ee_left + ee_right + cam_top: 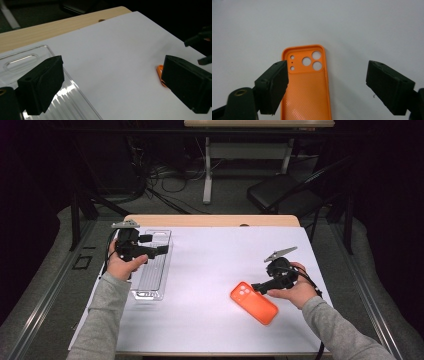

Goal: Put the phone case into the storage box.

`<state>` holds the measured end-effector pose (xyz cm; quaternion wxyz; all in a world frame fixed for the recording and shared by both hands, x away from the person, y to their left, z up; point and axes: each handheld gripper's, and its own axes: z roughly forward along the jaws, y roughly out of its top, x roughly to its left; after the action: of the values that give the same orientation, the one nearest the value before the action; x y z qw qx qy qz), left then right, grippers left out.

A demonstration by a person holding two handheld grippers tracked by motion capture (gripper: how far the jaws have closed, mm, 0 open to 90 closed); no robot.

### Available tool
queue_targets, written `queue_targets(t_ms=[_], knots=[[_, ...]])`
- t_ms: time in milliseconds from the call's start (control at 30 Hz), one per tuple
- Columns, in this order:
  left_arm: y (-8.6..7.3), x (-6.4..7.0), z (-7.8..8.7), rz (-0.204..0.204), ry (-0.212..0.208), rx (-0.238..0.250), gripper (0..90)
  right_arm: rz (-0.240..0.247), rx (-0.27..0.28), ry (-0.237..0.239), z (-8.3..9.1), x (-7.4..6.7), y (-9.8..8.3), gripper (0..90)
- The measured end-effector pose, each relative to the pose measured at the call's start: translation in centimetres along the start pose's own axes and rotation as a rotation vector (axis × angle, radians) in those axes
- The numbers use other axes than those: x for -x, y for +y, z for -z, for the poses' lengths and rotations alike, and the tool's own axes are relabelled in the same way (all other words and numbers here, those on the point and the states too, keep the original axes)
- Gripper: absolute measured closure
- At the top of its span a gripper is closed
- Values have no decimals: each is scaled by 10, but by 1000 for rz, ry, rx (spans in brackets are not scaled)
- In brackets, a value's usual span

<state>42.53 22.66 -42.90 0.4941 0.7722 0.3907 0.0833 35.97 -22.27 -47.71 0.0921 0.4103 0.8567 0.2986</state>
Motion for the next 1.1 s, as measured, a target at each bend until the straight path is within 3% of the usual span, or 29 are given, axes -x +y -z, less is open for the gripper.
queue_targets(t_ms=[133,233,333,367,467,567,800,933,1000,1100], knots=[[1,-2,7,6,25,25,84,35,-45,-12,-8,-5,3,203],[1,-3,10,27,15,42,85,51,-54,-11,-12,-8,6,237],[0,-2,11,13,21,27,85,52,-70,-13,-13,-9,8,249],[0,-3,11,14,27,23,85,56,-101,-17,-13,-10,12,278],[-2,-4,11,23,42,14,95,46,-101,-15,-15,-11,14,293],[-5,-2,9,0,82,-26,99,40,-145,-38,-18,-12,18,331],[-6,2,12,-12,66,-31,143,57,-188,-30,-21,-13,23,400],[-6,6,15,-20,61,-22,152,36,-207,-23,-25,-16,24,391],[-6,7,18,-21,55,-18,151,47,-244,-21,-27,-16,24,399],[-6,7,19,-24,60,-18,152,19,-248,-5,-29,-16,23,410]])
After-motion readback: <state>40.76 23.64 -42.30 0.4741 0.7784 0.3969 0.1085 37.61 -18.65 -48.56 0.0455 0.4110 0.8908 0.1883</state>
